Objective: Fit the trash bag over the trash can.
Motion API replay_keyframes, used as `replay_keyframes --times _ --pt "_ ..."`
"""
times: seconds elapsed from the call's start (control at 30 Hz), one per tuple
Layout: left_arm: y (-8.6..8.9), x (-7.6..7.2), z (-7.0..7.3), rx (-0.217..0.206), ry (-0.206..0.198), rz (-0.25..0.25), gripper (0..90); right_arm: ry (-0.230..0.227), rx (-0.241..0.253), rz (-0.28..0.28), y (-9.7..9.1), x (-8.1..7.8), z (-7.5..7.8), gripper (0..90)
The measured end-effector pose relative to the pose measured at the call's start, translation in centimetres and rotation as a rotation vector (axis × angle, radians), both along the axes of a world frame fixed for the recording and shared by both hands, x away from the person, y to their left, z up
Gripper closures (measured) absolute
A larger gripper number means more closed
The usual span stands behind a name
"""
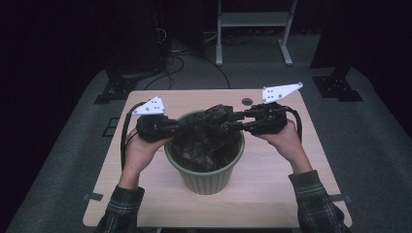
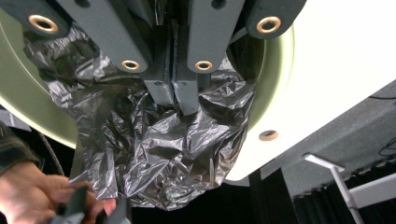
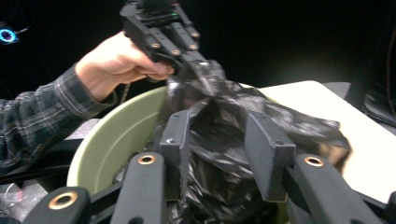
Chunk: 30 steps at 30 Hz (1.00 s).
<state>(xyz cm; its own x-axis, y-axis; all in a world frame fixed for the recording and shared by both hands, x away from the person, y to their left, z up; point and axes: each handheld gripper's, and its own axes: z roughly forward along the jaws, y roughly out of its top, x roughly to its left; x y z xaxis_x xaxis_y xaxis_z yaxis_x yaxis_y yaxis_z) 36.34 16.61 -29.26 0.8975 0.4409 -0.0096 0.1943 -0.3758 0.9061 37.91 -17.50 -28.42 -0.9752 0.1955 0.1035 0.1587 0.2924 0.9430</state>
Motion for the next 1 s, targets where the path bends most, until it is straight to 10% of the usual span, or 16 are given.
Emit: replay_keyframes --times 0.3,0.43,0.73,1.0 --pt "-0.2 0.3 -0.1 -0.025 0.014 0.003 88.4 -0.011 -0.029 0.03 1.9 -0.1 -0.5 57.7" --pt "0.3 -0.3 -0.3 -0.02 0.021 -0.006 87.0 -0.018 -0.065 0.006 2.2 0.0 -1.0 90.0" --pt "1.0 -1.6 1.1 -0.049 -0.022 -0.04 44.1 0.007 -0.086 0.027 2.2 0.3 -1.2 90.0" --pt "0.1 -2.1 3.8 -0.05 -0.078 -0.081 37.5 0.008 -0.108 0.029 2.5 0.4 -1.2 90.0"
